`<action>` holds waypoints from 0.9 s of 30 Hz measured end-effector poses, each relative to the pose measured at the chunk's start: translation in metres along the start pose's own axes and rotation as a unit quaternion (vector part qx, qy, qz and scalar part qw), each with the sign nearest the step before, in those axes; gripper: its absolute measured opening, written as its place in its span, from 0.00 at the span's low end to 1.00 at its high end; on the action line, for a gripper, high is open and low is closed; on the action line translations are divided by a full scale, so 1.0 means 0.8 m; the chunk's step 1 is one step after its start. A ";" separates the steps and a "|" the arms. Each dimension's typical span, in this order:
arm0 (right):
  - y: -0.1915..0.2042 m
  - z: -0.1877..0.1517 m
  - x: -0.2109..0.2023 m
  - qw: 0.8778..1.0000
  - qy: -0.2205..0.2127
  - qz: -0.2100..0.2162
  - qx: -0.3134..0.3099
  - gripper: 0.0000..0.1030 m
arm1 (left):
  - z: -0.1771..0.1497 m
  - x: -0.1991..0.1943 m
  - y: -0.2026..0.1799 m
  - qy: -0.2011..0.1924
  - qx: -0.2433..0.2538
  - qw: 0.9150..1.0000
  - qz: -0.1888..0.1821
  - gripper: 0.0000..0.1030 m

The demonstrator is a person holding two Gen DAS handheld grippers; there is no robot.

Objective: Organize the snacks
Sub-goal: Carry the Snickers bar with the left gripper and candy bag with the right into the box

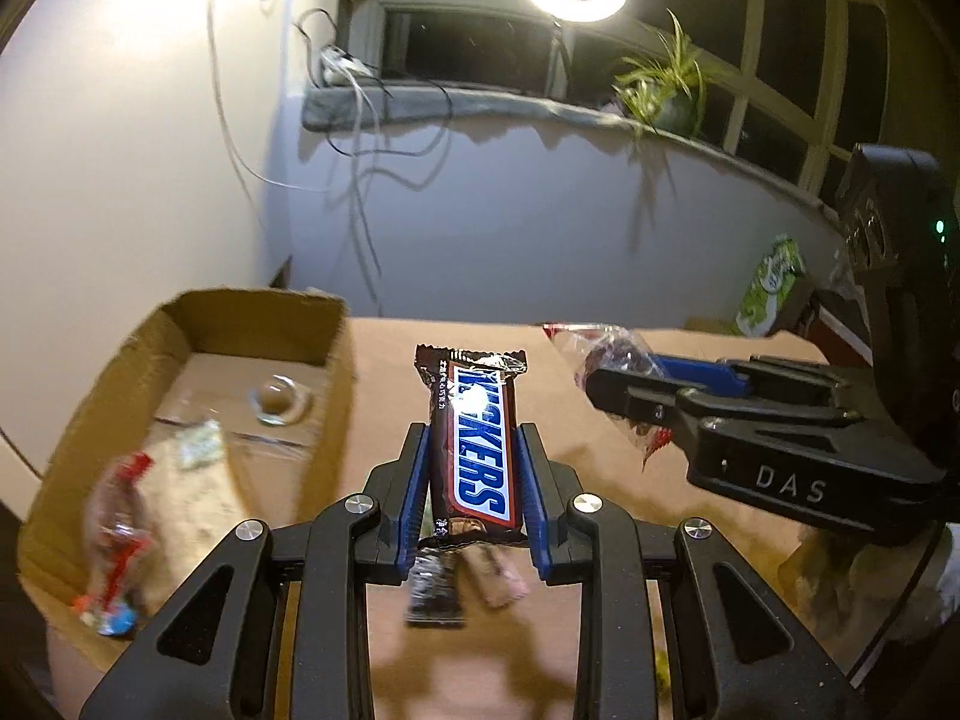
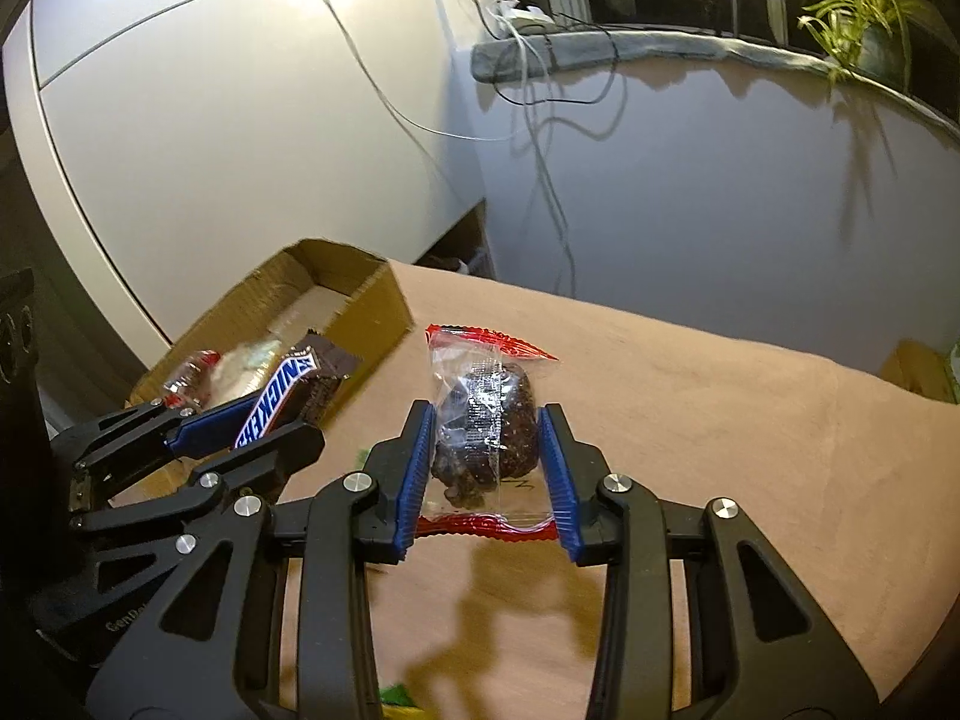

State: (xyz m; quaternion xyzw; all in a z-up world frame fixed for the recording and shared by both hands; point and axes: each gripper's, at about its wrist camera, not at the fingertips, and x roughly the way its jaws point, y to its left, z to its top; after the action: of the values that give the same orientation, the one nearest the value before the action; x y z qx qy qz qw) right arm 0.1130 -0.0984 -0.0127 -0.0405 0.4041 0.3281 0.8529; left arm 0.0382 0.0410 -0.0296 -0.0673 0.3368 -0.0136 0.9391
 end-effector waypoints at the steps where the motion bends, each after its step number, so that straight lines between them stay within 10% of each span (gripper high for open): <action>1: 0.005 0.003 0.002 1.000 -0.001 0.004 -0.001 0.36 | 0.001 -0.003 0.005 -0.004 -0.002 1.000 0.004 0.26; 27: 0.148 0.045 0.085 0.997 0.012 0.070 -0.037 0.36 | -0.004 -0.050 0.166 -0.034 -0.099 0.992 0.073 0.26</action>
State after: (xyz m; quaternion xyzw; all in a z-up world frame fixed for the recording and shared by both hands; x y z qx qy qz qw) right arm 0.0979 0.0421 -0.0142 -0.0478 0.4036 0.4014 0.8208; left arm 0.0025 0.1748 -0.0246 -0.1359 0.3081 0.0911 0.9372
